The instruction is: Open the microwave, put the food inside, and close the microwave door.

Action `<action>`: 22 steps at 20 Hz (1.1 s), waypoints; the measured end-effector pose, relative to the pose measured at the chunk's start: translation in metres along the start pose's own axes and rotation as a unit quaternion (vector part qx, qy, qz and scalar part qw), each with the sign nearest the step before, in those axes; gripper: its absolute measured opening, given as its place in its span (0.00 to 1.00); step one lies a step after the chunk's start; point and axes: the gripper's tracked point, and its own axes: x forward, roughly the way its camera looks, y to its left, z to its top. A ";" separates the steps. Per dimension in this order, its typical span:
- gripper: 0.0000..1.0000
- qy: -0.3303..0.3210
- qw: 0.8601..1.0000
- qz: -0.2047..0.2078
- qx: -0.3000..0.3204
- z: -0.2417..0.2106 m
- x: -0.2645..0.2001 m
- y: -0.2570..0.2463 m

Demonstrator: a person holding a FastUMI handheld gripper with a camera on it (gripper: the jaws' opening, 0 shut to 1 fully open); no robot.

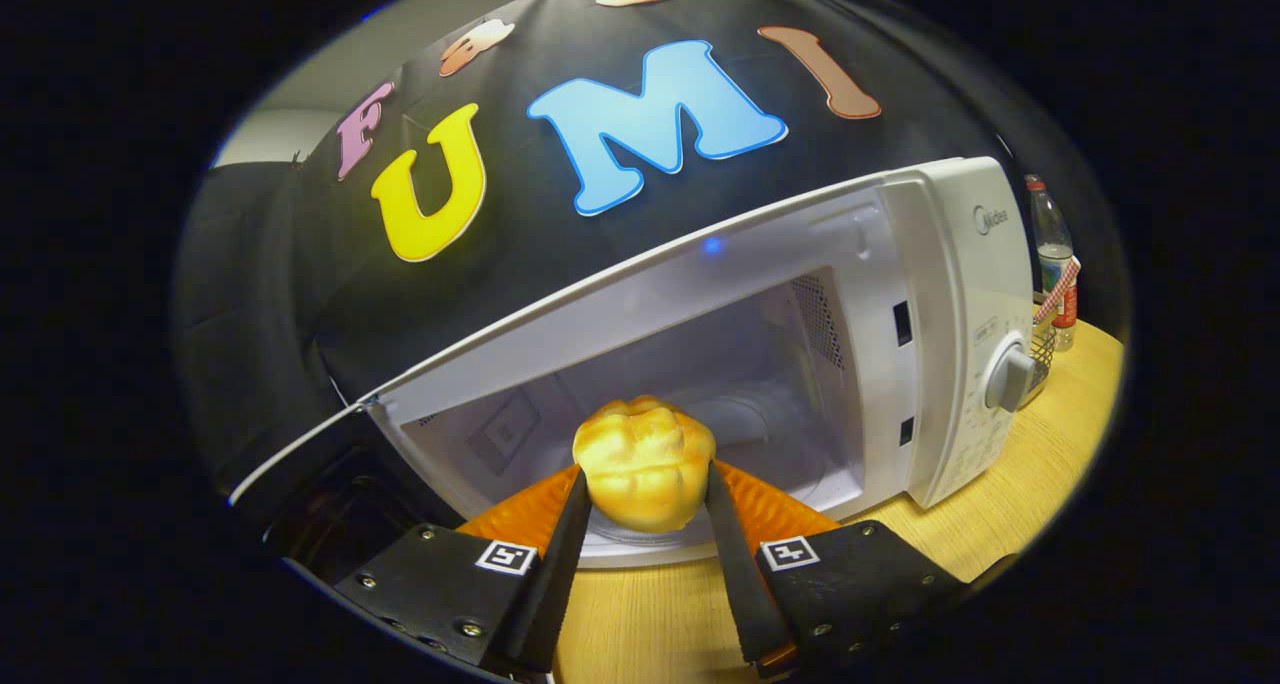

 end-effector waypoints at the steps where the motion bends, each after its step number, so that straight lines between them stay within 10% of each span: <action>1: 0.67 -0.002 1.000 -0.006 -0.002 -0.003 0.010 -0.002; 16: 0.69 -0.001 0.999 -0.020 0.025 -0.039 0.070 0.000; 22: 0.98 0.012 0.999 0.001 0.038 -0.040 0.068 0.004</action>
